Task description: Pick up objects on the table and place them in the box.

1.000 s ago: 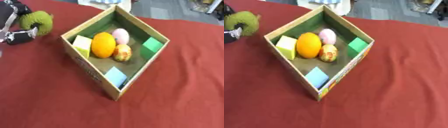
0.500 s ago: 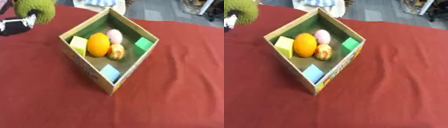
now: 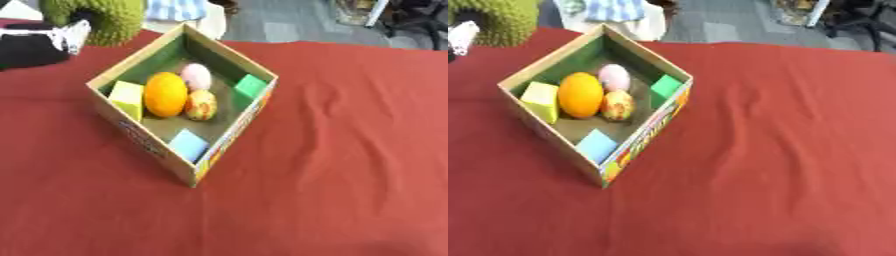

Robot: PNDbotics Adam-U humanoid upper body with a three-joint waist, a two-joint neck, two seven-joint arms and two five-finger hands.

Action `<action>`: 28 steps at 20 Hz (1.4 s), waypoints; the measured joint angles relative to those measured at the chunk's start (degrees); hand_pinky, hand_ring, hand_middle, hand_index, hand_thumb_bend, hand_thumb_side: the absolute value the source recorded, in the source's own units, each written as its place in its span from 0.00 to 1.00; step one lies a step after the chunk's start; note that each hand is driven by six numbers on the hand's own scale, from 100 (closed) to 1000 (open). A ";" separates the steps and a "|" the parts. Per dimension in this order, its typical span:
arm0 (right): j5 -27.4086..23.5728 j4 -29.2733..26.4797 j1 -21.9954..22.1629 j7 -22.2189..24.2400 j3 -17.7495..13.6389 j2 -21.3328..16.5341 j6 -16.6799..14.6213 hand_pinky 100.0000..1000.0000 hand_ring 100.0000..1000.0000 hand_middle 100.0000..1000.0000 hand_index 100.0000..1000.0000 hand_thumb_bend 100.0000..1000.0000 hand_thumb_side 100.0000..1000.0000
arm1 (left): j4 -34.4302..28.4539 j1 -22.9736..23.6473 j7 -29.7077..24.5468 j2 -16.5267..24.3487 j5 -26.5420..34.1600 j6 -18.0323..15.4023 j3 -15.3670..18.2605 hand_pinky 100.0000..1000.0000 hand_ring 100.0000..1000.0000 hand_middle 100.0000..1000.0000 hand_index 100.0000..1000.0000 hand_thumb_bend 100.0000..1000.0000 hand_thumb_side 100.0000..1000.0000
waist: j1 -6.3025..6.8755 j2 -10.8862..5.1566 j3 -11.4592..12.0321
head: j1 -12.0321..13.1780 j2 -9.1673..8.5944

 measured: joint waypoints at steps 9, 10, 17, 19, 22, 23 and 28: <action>-1.72 0.00 0.14 0.08 0.78 -2.11 0.08 1.00 0.00 0.62 0.72 0.00 0.47 | 4.74 -1.66 -4.66 -7.28 -3.14 -0.65 -4.58 0.45 0.48 0.39 0.55 0.00 0.09 | 0.33 -0.76 -1.45 | -2.08 0.92; -1.76 0.00 0.13 0.12 0.78 -2.12 0.12 1.00 0.00 0.62 0.72 0.00 0.47 | 6.05 -1.65 -4.85 -7.93 -3.95 -0.87 -5.02 0.47 0.48 0.40 0.56 0.00 0.09 | 0.33 -0.76 -1.47 | -2.13 0.93; -1.97 0.00 -0.39 0.37 1.06 -2.12 0.37 1.00 0.00 0.62 0.72 0.00 0.47 | 12.23 -0.21 -7.27 -10.73 -10.15 -4.68 -8.15 0.62 0.60 0.53 0.72 0.00 0.10 | 0.33 -0.76 -1.37 | -2.49 0.93; -1.97 0.00 -0.41 0.43 1.06 -2.12 0.43 1.00 0.00 0.62 0.72 0.00 0.47 | 12.70 0.14 -8.26 -11.08 -11.20 -5.99 -8.90 0.71 0.72 0.66 0.85 0.00 0.11 | 0.33 -0.76 -1.37 | -2.54 0.95; -1.97 0.00 -0.43 0.54 1.07 -2.12 0.54 1.00 0.00 0.62 0.72 0.00 0.47 | 12.99 0.45 -10.44 -11.20 -13.04 -7.80 -9.60 0.76 0.77 0.72 0.90 0.00 0.10 | 0.33 -0.76 -1.38 | -2.61 1.24; -1.97 0.00 -0.43 0.58 1.07 -2.12 0.58 1.00 0.00 0.63 0.72 0.00 0.47 | 13.00 0.50 -11.14 -11.20 -13.59 -8.23 -9.61 0.91 0.95 0.88 0.98 0.00 0.79 | 0.33 -0.76 -1.38 | -2.68 1.38; -1.98 0.00 -0.43 0.71 1.06 -2.12 0.71 1.00 0.00 0.63 0.72 0.00 0.47 | 12.93 0.76 -15.19 -11.20 -18.01 -10.26 -9.55 0.98 1.00 0.93 1.00 0.00 0.93 | 0.33 -0.76 -1.26 | -3.19 1.69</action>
